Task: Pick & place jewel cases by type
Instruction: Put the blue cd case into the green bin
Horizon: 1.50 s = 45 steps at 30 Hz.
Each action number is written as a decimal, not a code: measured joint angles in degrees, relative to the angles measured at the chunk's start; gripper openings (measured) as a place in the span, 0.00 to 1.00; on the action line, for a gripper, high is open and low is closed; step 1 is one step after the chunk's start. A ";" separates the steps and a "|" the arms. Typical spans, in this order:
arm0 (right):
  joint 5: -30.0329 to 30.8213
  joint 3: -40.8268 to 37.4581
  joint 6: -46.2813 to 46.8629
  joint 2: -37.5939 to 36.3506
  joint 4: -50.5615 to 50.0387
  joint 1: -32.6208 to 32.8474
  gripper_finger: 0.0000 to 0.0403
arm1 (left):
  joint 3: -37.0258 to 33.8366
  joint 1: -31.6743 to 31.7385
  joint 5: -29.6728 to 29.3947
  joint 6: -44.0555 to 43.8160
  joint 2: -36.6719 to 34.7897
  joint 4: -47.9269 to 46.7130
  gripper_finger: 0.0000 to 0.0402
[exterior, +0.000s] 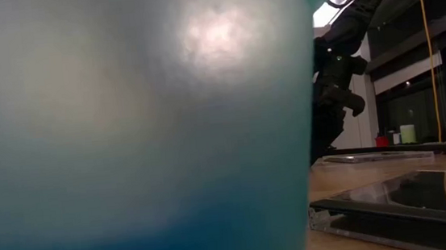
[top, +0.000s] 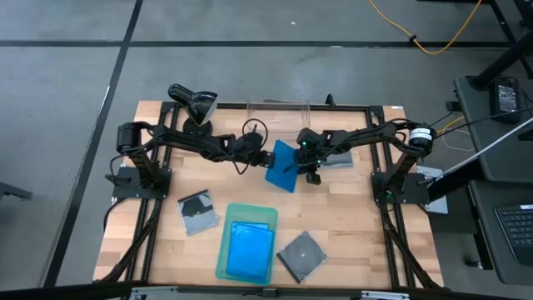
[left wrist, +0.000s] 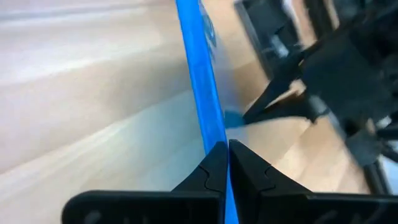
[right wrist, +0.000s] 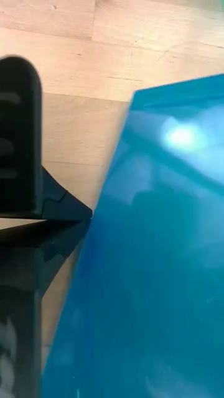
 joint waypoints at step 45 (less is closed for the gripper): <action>-2.89 -5.44 0.35 -0.28 7.44 -0.92 0.01 | 0.37 1.50 8.36 3.91 -3.32 -2.31 0.00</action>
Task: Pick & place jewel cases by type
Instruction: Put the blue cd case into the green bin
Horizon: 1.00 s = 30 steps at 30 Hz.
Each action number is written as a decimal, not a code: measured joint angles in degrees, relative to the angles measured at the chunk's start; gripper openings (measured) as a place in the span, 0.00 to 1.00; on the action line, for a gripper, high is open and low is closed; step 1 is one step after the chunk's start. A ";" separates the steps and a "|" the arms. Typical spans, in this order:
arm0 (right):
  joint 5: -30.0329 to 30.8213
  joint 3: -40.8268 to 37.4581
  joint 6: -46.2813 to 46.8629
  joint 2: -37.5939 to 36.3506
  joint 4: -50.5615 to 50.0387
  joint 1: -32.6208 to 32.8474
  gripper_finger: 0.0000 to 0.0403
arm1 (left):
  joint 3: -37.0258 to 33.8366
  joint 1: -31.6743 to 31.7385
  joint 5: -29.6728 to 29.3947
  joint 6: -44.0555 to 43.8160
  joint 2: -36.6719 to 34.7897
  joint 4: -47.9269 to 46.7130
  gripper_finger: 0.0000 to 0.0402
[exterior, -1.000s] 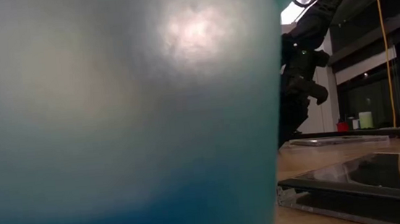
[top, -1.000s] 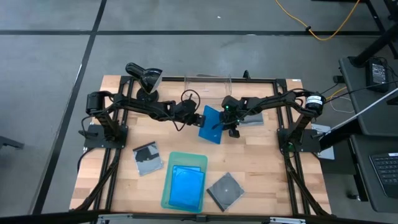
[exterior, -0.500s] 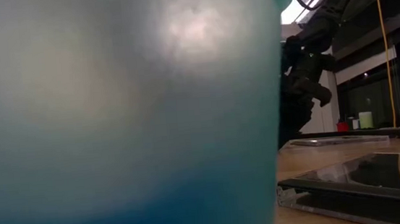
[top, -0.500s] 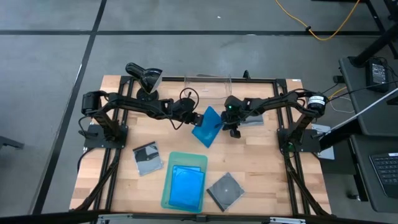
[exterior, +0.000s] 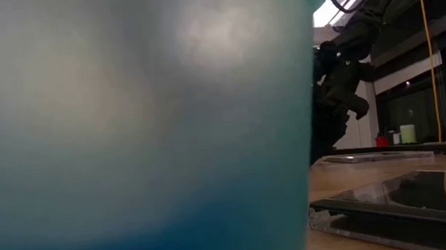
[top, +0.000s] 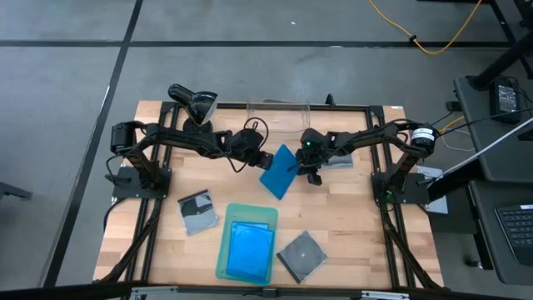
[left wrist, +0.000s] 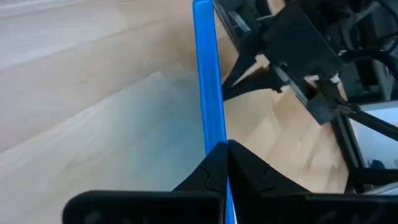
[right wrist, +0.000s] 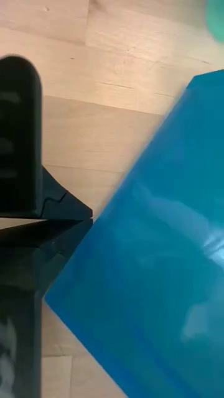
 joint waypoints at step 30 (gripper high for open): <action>-0.47 0.02 -0.28 0.04 1.77 -0.76 0.01 | 0.13 -3.21 7.75 -6.13 3.26 8.01 0.42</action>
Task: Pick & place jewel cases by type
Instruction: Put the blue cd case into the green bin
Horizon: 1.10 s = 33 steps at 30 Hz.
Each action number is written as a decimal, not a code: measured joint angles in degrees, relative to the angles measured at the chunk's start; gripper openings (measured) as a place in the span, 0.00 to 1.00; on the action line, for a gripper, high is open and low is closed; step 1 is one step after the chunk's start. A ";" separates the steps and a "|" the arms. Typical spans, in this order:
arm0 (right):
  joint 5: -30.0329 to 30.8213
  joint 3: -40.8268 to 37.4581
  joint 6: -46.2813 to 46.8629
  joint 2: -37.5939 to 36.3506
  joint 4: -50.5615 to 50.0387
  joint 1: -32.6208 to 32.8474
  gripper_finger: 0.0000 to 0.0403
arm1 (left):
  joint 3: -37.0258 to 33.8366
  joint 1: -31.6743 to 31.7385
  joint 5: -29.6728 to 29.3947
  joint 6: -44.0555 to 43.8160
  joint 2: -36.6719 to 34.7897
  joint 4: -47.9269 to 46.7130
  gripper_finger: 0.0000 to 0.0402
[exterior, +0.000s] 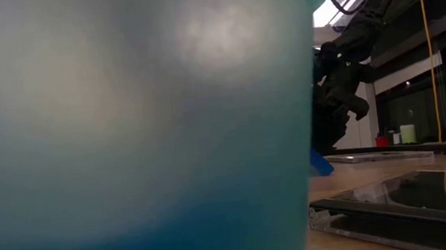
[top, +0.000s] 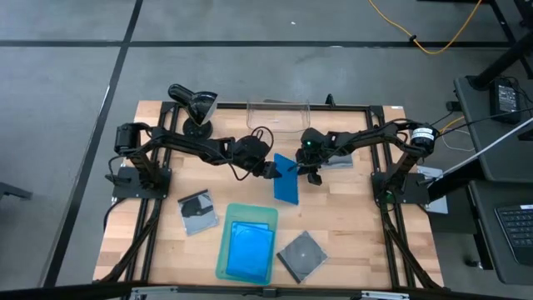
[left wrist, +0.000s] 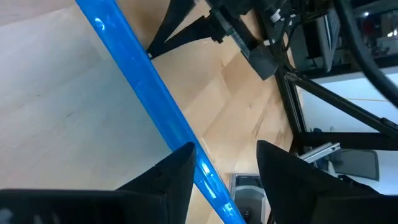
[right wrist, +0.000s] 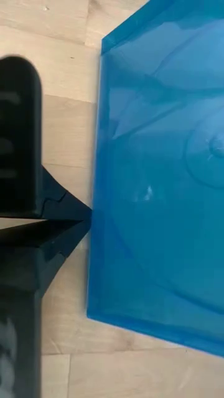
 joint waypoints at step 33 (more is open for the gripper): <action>-0.38 0.02 -0.22 0.00 0.00 -0.04 0.01 | -0.26 0.15 -1.98 -2.18 0.85 -9.10 0.22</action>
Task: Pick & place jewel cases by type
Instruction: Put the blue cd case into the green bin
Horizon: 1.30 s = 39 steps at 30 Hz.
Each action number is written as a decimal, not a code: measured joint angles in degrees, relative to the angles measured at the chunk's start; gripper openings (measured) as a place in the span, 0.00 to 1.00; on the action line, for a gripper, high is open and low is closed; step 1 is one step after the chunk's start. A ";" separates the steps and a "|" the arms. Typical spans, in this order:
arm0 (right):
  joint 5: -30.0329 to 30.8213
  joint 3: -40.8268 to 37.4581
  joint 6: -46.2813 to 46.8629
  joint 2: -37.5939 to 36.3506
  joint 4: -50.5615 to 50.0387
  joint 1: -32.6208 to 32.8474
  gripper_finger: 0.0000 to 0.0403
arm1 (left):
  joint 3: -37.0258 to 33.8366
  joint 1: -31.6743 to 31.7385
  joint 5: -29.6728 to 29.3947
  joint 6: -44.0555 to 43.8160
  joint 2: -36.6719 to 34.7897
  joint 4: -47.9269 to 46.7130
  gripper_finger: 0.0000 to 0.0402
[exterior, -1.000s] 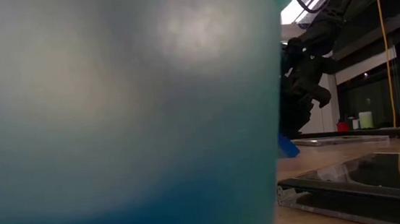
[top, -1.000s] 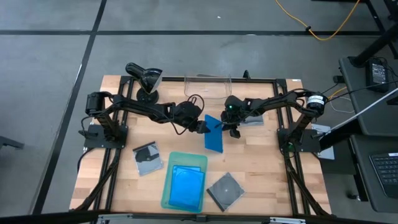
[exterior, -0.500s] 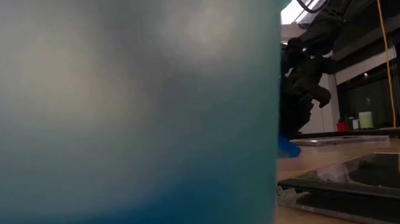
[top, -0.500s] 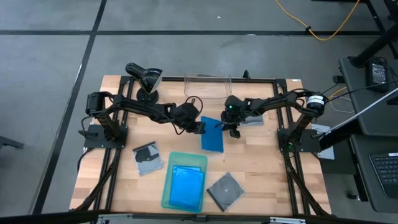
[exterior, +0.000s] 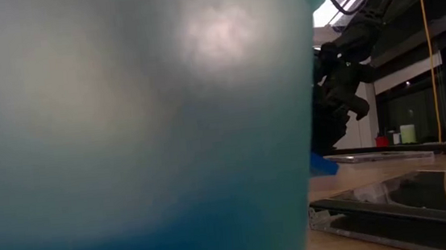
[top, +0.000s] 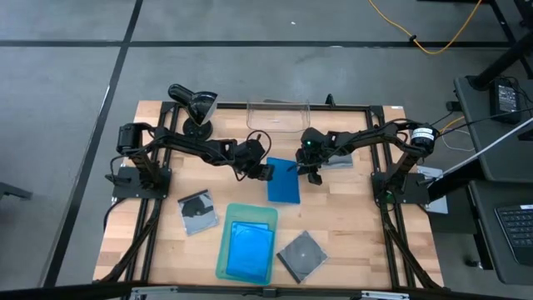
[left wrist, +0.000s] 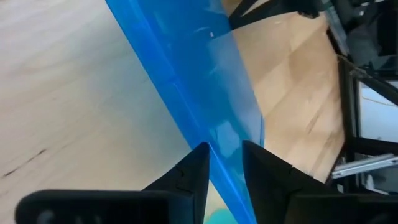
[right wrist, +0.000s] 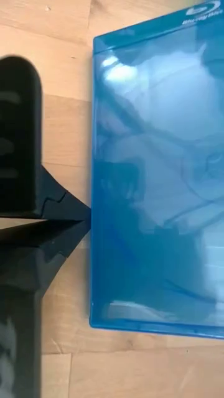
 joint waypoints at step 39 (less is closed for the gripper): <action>-1.41 -1.81 -2.58 -0.13 -0.77 -1.41 0.01 | 0.35 0.17 -2.28 3.04 -2.82 -3.21 0.00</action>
